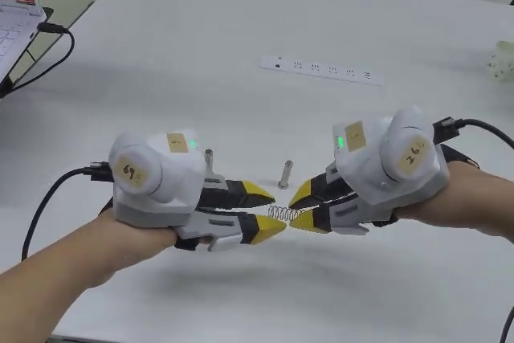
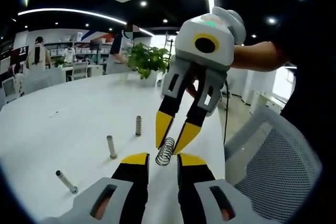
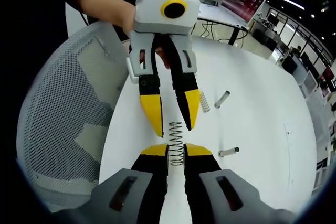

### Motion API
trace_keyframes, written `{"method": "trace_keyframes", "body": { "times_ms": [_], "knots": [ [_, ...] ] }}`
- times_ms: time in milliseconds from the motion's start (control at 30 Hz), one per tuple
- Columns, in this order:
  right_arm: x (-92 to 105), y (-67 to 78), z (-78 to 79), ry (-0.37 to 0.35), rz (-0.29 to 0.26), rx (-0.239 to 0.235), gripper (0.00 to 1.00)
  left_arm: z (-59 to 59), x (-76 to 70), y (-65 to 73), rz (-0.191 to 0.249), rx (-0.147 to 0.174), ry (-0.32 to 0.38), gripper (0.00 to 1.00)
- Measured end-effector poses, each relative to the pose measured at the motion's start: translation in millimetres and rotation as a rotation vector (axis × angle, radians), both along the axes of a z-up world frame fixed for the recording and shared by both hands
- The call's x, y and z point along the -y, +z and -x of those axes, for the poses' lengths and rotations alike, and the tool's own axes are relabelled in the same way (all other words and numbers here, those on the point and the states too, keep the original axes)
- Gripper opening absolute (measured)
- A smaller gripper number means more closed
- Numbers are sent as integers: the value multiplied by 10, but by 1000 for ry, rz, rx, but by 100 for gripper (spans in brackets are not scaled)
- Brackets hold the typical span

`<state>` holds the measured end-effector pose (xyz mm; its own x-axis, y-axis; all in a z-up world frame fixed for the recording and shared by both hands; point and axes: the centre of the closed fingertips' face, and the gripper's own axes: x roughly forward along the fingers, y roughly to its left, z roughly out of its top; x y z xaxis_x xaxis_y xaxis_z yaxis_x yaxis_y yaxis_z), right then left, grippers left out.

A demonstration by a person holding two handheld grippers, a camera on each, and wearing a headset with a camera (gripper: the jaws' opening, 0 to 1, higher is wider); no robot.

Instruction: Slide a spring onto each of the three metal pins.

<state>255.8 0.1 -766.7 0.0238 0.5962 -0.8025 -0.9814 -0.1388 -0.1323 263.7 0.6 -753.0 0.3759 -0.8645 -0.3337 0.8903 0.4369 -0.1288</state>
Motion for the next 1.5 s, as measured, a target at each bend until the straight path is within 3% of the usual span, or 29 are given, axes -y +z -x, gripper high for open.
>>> {"method": "trace_keyframes", "body": {
  "times_ms": [233, 433, 600, 833, 1267, 1500],
  "knots": [
    [-24, 31, 24, 23, -6, 14, 8, 20, 9, 4, -5, 6, -7, 4],
    [-32, 61, 39, 31, -11, 22, 8, 29, 15, -6, -2, -4, -8, 4],
    [-16, 65, 58, 44, -1, 34, 8, 45, 34, 5, 0, 7, -18, 3],
    [-17, 102, 77, 21, -36, 18, 8, 85, 31, 55, -1, 41, -26, 3],
    [73, 64, 92, 5, -17, 35, 12, 137, 11, 85, 9, 22, -38, 2],
    [129, 81, 61, -21, -44, 33, 10, 147, 7, 108, 13, 18, -44, 2]
  ]
}}
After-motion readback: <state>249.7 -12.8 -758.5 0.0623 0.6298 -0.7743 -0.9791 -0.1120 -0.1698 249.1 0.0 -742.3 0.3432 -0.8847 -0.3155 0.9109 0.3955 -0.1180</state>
